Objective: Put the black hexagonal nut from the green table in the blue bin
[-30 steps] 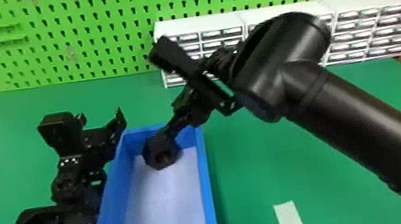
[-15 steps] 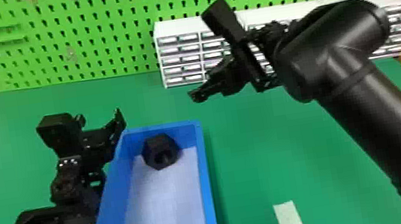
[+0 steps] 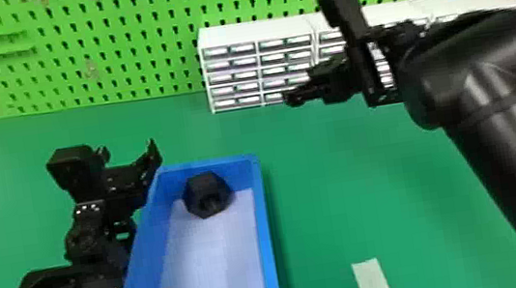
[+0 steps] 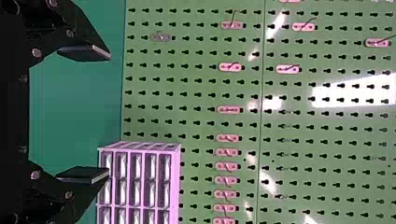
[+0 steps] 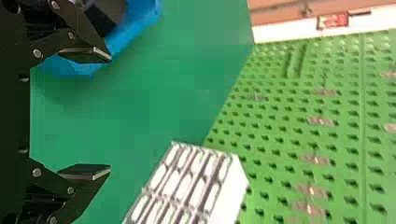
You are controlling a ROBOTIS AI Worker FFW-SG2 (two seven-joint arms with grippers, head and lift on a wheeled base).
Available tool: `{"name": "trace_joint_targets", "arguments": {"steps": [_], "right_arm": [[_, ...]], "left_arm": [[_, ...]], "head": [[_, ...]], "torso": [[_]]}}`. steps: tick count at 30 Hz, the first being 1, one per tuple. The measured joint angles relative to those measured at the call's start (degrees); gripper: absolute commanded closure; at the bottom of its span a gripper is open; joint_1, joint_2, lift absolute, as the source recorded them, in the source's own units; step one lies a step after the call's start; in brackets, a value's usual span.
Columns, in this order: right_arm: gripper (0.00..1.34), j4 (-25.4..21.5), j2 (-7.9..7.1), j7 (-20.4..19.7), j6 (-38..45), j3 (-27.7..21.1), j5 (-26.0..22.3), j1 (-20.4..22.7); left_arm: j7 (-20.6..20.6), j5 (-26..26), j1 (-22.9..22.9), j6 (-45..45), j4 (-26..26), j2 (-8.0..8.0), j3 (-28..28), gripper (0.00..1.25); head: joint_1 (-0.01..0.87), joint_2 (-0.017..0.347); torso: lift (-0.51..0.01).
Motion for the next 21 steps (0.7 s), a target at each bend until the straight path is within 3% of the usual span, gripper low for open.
{"name": "trace_joint_targets", "arguments": {"steps": [10, 21], "right_arm": [[0.43, 1.5, 0.4, -3.0, -7.5, -7.1, 0.7, 3.8], [0.43, 1.7, 1.72, -10.4, -16.6, -13.5, -1.5, 9.7]], "left_arm": [[0.0, 0.1, 0.0, 0.0, -0.1, 0.0, 0.1, 0.38], [0.0, 0.1, 0.1, 0.0, -0.2, 0.0, 0.6, 0.38]], "head": [[0.686, 0.051], [0.686, 0.051]], "torso": [[-0.096], [-0.096]]}}
